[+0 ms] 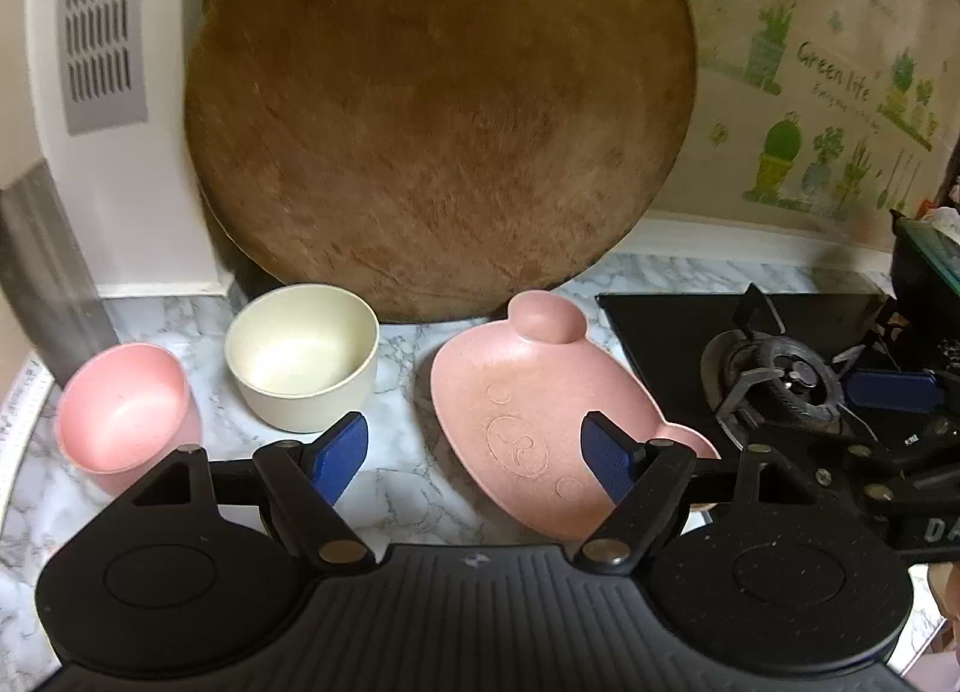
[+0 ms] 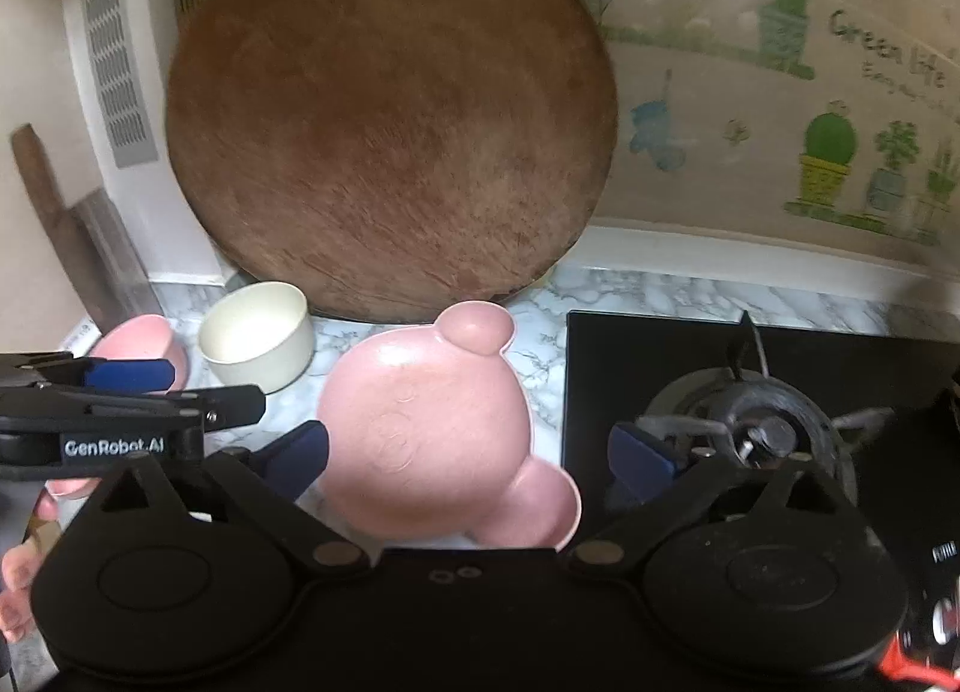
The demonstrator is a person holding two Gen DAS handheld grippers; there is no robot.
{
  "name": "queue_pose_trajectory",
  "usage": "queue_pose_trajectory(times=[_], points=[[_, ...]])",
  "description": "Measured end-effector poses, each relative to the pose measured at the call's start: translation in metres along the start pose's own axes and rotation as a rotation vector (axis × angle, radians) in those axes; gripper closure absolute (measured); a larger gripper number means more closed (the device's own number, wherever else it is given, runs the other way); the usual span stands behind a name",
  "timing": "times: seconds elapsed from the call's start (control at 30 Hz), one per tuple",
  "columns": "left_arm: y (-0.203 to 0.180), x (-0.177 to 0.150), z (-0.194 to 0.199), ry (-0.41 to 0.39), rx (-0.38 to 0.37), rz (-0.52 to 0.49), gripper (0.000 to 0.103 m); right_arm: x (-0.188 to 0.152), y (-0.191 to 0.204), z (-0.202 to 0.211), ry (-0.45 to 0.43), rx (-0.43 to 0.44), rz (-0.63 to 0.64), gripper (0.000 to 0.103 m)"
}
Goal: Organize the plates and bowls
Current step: 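Reach both grippers to the pink bear-shaped plate and close on its rim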
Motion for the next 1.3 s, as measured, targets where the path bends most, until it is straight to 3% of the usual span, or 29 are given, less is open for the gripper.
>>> queue_pose_trajectory(times=[0.27, 0.57, 0.8, 1.0, 1.07, 1.23, 1.3], points=[[0.008, 0.002, -0.051, 0.082, 0.03, 0.03, 0.025, 0.017, -0.013, -0.067, 0.111, 0.003, -0.012, 0.01], [0.01, -0.002, -0.094, 0.149, 0.039, 0.056, 0.025, 0.022, -0.016, -0.112, 0.183, 0.011, -0.006, 0.022], [0.003, -0.007, -0.112, 0.184, 0.009, 0.054, 0.026, 0.018, -0.018, -0.132, 0.235, 0.033, 0.002, 0.046], [0.002, -0.009, -0.122, 0.209, -0.003, 0.063, 0.05, 0.015, -0.023, -0.142, 0.256, 0.03, -0.005, 0.062], [0.002, -0.009, -0.124, 0.215, 0.001, 0.065, 0.063, 0.013, -0.024, -0.144, 0.259, 0.021, -0.001, 0.068], [0.003, -0.01, -0.13, 0.234, 0.007, 0.076, 0.073, 0.012, -0.028, -0.146, 0.262, 0.003, 0.012, 0.083], [0.004, -0.011, -0.131, 0.237, 0.014, 0.076, 0.077, 0.01, -0.031, -0.148, 0.266, -0.006, 0.015, 0.085]])
Point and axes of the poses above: each gripper's, at about its wrist camera, not at the fingertips, and z roughly against the way its jaws point, y to its left, x to its top, the point moved 4 cm from there along -z, roughly the way its jaws point, and after that the axes turned 2 degrees about y, right-handed, at the moved point
